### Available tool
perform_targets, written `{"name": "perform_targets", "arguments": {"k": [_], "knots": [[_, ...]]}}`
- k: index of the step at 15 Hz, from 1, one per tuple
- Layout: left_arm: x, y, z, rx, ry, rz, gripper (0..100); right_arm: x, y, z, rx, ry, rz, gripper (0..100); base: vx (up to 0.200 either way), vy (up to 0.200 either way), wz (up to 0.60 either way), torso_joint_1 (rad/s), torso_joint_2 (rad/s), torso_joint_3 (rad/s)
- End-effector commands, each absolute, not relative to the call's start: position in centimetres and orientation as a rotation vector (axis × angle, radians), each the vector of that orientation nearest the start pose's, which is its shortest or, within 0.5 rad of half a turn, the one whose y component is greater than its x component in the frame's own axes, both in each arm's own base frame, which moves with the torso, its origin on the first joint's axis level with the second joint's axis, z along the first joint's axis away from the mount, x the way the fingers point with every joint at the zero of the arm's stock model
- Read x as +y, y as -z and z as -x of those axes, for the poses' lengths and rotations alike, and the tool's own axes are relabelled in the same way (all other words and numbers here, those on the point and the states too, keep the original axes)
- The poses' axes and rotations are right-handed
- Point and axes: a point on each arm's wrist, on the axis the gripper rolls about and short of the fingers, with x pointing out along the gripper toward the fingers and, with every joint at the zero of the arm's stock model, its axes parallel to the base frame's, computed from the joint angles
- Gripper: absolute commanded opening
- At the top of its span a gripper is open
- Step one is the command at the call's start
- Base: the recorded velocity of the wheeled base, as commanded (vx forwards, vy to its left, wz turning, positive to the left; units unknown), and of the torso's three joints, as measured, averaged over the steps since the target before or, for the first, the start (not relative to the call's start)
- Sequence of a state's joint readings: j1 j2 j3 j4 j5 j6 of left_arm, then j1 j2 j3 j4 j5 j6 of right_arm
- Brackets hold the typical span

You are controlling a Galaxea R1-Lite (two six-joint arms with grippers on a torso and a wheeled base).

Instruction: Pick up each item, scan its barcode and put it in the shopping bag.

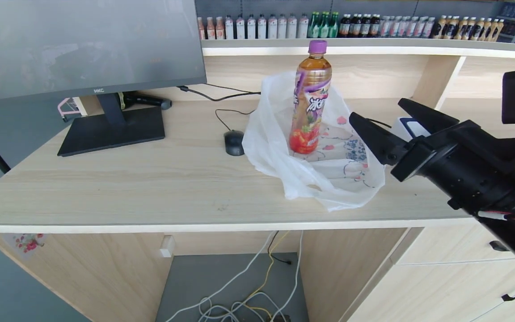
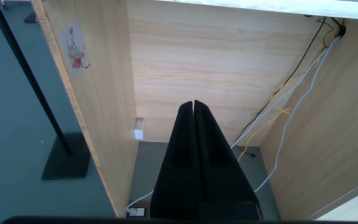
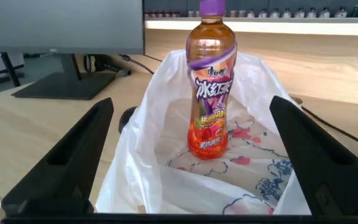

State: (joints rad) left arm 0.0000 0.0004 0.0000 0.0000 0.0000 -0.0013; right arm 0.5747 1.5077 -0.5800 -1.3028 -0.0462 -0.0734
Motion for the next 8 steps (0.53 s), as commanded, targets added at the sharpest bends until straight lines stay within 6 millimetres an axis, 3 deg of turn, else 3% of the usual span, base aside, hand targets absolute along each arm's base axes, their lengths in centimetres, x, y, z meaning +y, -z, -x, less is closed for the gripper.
{"name": "perform_targets", "arguments": {"k": [1, 8], "knots": [[0.0, -7.5, 2.3, 0.000, 0.000, 0.002, 0, 12.8, -24.6, -19.7, -0.407, -0.524, -0.053, 100, 0.000, 0.000, 0.00, 0.000, 0.00, 0.000], [0.0, -7.5, 2.3, 0.000, 0.000, 0.005, 0, 13.4, -23.6, -20.5, -0.394, -0.556, -0.044, 100, -0.029, 0.000, 0.00, 0.000, 0.00, 0.000]]}}
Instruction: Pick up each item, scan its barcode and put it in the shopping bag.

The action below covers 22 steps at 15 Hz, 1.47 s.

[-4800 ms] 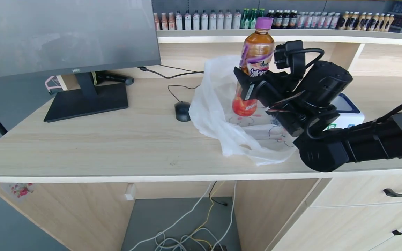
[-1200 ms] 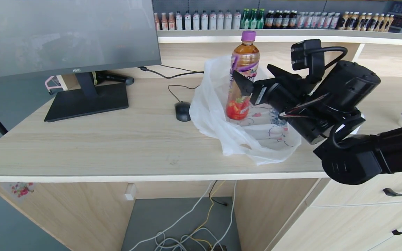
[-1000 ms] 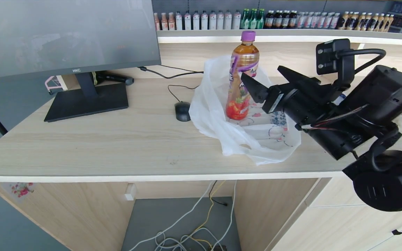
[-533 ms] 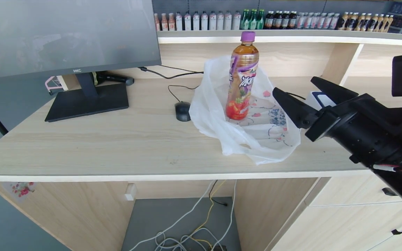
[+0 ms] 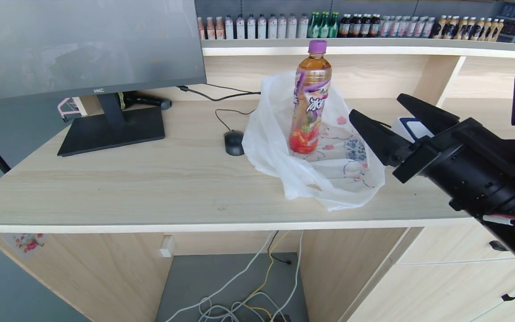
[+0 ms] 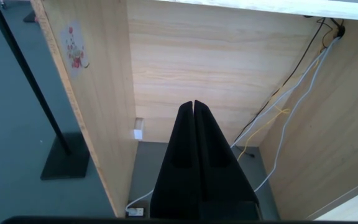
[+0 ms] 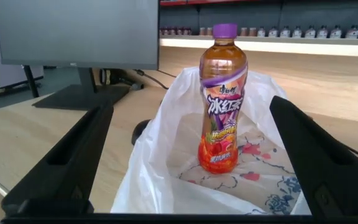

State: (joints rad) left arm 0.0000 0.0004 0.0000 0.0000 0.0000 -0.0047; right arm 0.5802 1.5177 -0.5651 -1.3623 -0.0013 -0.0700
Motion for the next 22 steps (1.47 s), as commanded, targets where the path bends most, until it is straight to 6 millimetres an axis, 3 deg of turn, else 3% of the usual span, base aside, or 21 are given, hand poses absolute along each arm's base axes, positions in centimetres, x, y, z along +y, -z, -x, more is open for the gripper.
{"name": "perform_targets", "arguments": {"k": [1, 22], "knots": [[0.0, -7.5, 2.3, 0.000, 0.000, 0.005, 0, 13.4, -23.5, -20.5, -0.392, -0.557, -0.044, 100, 0.000, 0.000, 0.00, 0.000, 0.00, 0.000], [0.0, -7.5, 2.3, 0.000, 0.000, 0.005, 0, 12.3, -21.3, -18.8, -0.312, -0.560, -0.018, 100, 0.000, -0.190, 0.00, 0.001, 0.00, 0.002]]}}
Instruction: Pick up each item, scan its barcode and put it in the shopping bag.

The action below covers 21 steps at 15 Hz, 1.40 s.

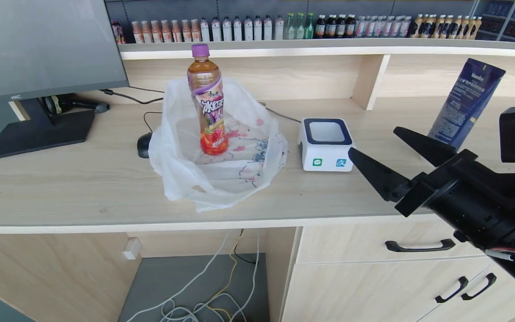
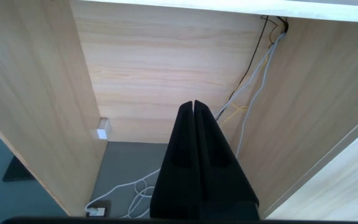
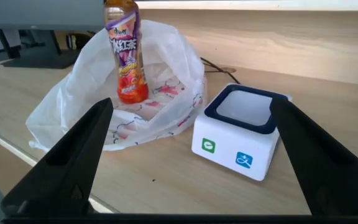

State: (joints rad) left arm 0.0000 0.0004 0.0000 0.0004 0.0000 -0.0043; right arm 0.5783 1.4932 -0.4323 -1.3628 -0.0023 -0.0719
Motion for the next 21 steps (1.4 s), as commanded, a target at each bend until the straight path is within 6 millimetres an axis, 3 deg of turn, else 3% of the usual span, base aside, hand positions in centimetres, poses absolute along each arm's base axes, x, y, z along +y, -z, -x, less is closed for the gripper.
{"name": "perform_targets", "arguments": {"k": [1, 9, 13, 16, 21], "knots": [[0.0, -7.5, 2.3, 0.000, 0.000, 0.005, 0, 12.2, -21.2, -18.7, -0.308, -0.560, -0.016, 100, 0.000, -0.200, 0.00, -0.002, 0.00, 0.002], [0.0, -7.5, 2.3, 0.000, 0.000, 0.006, 0, 11.0, -20.3, -18.8, -0.281, -0.511, 0.000, 100, 0.000, -0.200, 0.00, 0.000, 0.00, 0.002], [0.0, -7.5, 2.3, 0.000, 0.000, 0.006, 0, 10.1, -20.2, -19.7, -0.278, -0.450, 0.025, 100, 0.000, -0.200, 0.00, 0.007, 0.00, 0.006], [0.0, -7.5, 2.3, 0.000, 0.000, 0.003, 0, 11.2, -21.6, -20.9, -0.330, -0.404, 0.081, 100, 0.000, -0.067, 0.00, 0.001, 0.00, 0.001], [0.0, -7.5, 2.3, 0.000, 0.000, 0.002, 0, 12.5, -21.4, -22.1, -0.302, -0.385, 0.018, 100, 0.000, 0.000, 0.00, 0.000, 0.00, 0.000]]}}
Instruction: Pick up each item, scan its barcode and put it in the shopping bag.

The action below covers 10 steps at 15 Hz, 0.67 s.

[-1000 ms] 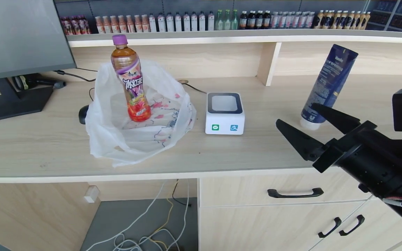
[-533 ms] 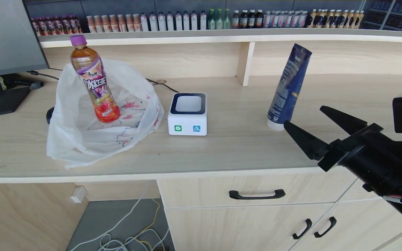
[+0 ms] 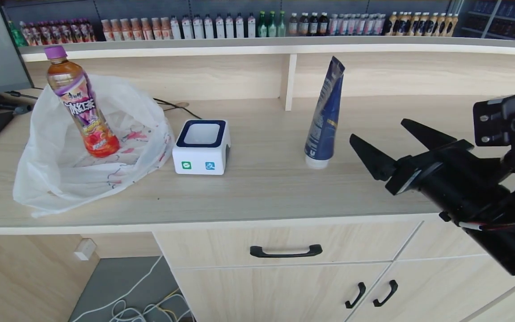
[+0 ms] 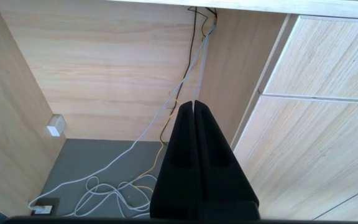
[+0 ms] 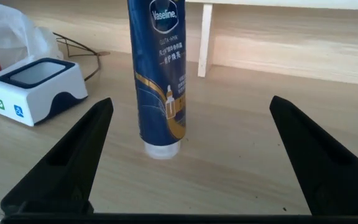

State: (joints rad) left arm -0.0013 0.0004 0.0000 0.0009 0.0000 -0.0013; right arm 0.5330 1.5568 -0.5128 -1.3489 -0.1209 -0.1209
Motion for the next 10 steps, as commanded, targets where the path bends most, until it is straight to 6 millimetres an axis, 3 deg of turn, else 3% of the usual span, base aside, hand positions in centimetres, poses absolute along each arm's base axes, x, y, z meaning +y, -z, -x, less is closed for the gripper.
{"name": "perform_targets", "arguments": {"k": [1, 6, 10], "knots": [[0.0, -7.5, 2.3, 0.000, 0.000, 0.002, 0, 12.9, -21.6, -22.6, -0.295, -0.388, 0.006, 100, 0.000, 0.000, 0.00, 0.000, 0.00, 0.000], [0.0, -7.5, 2.3, 0.000, 0.000, 0.002, 0, 14.5, -21.0, -24.9, -0.240, -0.407, 0.009, 100, 0.000, 0.000, 0.00, 0.000, 0.00, 0.000], [0.0, -7.5, 2.3, 0.000, 0.000, 0.002, 0, 16.1, -22.5, -26.8, -0.249, -0.420, -0.012, 100, 0.000, 0.000, 0.00, 0.000, 0.00, 0.000]]}}
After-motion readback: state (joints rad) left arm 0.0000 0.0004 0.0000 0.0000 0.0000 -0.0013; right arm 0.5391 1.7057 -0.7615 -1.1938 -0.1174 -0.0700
